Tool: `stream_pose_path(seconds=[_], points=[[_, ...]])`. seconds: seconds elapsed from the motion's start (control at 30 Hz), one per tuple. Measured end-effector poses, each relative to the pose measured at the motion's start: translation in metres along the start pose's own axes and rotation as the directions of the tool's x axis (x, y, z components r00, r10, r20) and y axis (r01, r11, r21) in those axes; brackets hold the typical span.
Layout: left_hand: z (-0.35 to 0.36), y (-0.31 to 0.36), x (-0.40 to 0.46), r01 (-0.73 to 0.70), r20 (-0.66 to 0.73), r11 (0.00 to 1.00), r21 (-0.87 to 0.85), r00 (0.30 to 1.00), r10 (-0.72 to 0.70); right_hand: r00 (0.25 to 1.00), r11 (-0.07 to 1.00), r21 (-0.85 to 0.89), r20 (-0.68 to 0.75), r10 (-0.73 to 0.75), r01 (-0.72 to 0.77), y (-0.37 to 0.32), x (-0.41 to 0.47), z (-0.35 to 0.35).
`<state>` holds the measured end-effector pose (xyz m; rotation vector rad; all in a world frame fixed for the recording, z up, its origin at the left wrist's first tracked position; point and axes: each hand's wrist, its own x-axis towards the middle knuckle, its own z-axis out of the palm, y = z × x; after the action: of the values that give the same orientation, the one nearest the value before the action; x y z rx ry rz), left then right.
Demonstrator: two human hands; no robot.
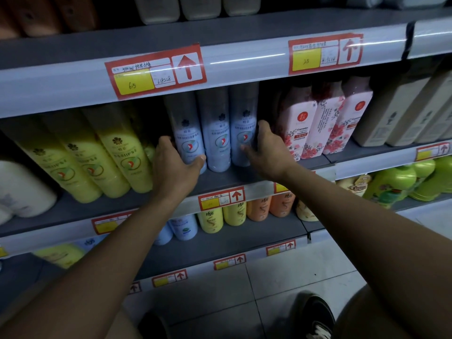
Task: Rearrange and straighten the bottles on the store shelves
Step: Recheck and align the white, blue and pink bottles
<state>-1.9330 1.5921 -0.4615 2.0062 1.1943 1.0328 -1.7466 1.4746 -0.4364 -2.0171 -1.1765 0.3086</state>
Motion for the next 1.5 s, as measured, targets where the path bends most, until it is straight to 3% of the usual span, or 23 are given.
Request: stream_pose_path(seconds=[0.2, 0.37, 0.57, 0.67, 0.8, 0.93, 1.13, 1.3, 1.5], points=[[-0.002, 0.009, -0.019, -0.018, -0.102, 1.000, 0.011, 0.995, 0.019, 0.999, 0.994, -0.107, -0.019, -0.028, 0.026, 0.004, -0.004, -0.009], [-0.001, 0.018, -0.036, -0.168, -0.169, 0.986, 0.025, 0.971, 0.169, 0.995, 0.980, -0.173, 0.005, -0.102, 0.102, 0.010, -0.015, -0.030], [0.021, 0.029, -0.060, -0.368, -0.027, 0.929, 0.023, 0.929, 0.369, 0.990, 0.956, -0.259, 0.015, -0.139, 0.138, 0.026, -0.026, -0.070], [0.039, 0.037, -0.068, -0.429, 0.052, 0.903, -0.009, 0.902, 0.429, 0.989, 0.981, -0.188, -0.129, -0.067, 0.042, 0.042, -0.028, -0.091], [0.064, 0.050, -0.081, -0.411, 0.124, 0.908, -0.078, 0.900, 0.418, 0.897, 0.997, -0.081, -0.442, -0.020, -0.017, 0.059, -0.028, -0.119], [0.082, 0.067, -0.084, -0.383, 0.179, 0.917, -0.108, 0.900, 0.397, 0.819, 1.000, -0.004, -0.574, 0.000, -0.003, 0.070, -0.024, -0.136], [0.095, 0.105, -0.069, -0.360, 0.198, 0.925, -0.121, 0.904, 0.378, 0.792, 0.983, -0.181, -0.594, -0.138, 0.036, 0.062, -0.004, -0.129], [0.101, 0.116, -0.053, -0.382, 0.141, 0.913, -0.142, 0.905, 0.401, 0.832, 0.981, -0.182, -0.552, -0.051, -0.061, 0.049, 0.012, -0.120], [0.108, 0.112, -0.043, -0.275, 0.145, 0.935, -0.222, 0.939, 0.311, 0.802, 0.991, -0.061, -0.595, 0.058, -0.117, 0.040, 0.028, -0.123]])
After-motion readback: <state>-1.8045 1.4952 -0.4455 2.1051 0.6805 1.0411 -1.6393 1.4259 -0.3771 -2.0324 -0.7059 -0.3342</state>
